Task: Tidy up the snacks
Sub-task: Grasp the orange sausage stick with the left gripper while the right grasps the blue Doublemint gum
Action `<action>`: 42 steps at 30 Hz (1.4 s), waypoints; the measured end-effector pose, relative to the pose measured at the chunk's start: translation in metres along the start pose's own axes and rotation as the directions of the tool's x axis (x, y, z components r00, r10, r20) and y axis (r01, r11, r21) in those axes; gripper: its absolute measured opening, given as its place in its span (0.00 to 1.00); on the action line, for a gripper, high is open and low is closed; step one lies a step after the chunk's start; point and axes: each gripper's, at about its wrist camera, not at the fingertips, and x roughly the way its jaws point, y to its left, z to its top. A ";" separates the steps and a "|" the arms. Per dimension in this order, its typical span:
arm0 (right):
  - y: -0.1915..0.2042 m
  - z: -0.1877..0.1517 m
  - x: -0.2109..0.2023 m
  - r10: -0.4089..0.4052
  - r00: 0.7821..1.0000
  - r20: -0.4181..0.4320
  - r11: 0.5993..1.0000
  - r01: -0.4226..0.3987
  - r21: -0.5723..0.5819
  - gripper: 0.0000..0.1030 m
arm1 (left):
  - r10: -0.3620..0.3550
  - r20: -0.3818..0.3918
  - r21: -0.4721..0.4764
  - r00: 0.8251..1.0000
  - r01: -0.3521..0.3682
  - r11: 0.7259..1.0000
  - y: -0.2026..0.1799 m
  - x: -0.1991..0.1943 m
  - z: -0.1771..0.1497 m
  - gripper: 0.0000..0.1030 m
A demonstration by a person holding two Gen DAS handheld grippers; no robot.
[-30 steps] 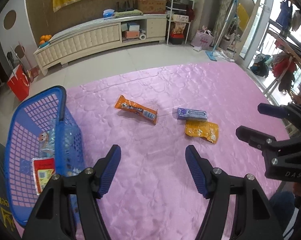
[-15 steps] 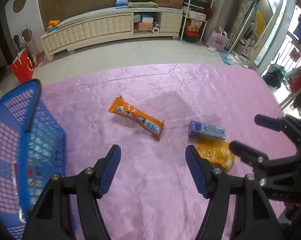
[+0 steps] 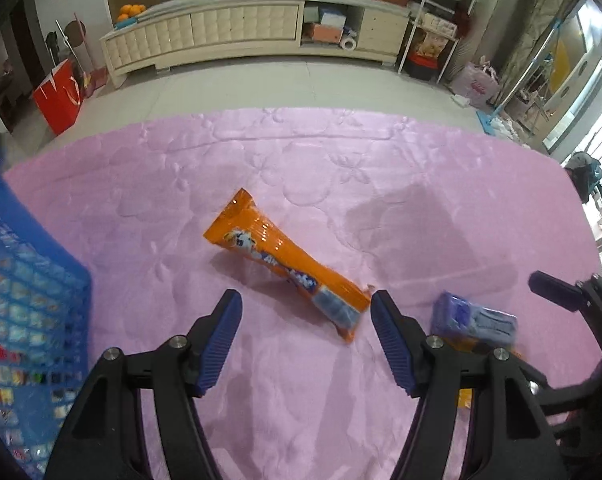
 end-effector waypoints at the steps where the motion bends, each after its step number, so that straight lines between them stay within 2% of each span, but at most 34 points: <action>1: 0.000 0.000 0.001 0.004 1.000 0.001 1.000 -0.004 0.005 0.80 | 0.002 -0.007 -0.007 1.000 -0.002 1.000 0.002 0.006 0.003 0.63; 3: 0.002 -0.003 0.002 0.008 1.000 0.004 1.000 -0.008 0.005 0.80 | -0.025 0.001 -0.031 1.000 0.025 0.999 0.003 0.012 0.007 0.63; 7: 0.002 -0.007 0.000 0.005 1.000 0.019 1.000 -0.005 0.006 0.80 | -0.011 -0.001 -0.017 1.000 0.011 1.000 -0.001 0.022 0.013 0.61; 11: -0.004 -0.005 -0.003 0.025 0.999 0.030 0.999 -0.026 0.044 0.80 | 0.000 -0.012 0.032 1.000 0.001 0.999 -0.010 0.020 0.010 0.30; 16: -0.003 -0.002 -0.005 0.028 0.999 0.024 0.999 -0.029 0.029 0.80 | -0.052 -0.035 0.085 0.998 0.055 0.995 -0.013 0.011 -0.004 0.24; 21: 0.005 -0.002 -0.002 0.029 1.000 0.009 0.999 -0.028 -0.032 0.80 | -0.084 -0.031 0.149 0.996 0.088 0.985 -0.014 -0.006 -0.026 0.24; 25: 0.009 0.001 0.009 0.048 0.999 -0.015 0.998 -0.049 -0.050 0.79 | -0.115 -0.022 0.162 0.993 0.117 0.980 -0.011 -0.021 -0.040 0.24; 28: 0.013 0.002 0.018 0.055 0.998 -0.037 0.996 -0.057 -0.067 0.70 | -0.122 -0.015 0.173 0.992 0.123 0.977 -0.009 -0.030 -0.048 0.24; 32: 0.018 0.001 0.025 0.055 0.997 -0.047 0.994 -0.059 -0.092 0.62 | -0.140 -0.018 0.183 0.990 0.141 0.973 -0.013 -0.029 -0.052 0.24; 34: 0.020 0.000 0.024 0.051 0.998 -0.040 0.992 -0.055 -0.110 0.49 | -0.138 -0.018 0.185 0.990 0.139 0.973 -0.014 -0.028 -0.051 0.24; 37: 0.019 0.001 0.022 0.044 0.998 -0.042 0.993 -0.049 -0.104 0.39 | -0.148 -0.018 0.175 0.989 0.149 0.973 -0.014 -0.030 -0.054 0.23; 42: 0.027 0.000 0.003 0.025 1.000 -0.019 0.996 -0.027 -0.088 0.36 | -0.156 0.007 0.198 0.988 0.151 0.968 -0.011 -0.043 -0.056 0.23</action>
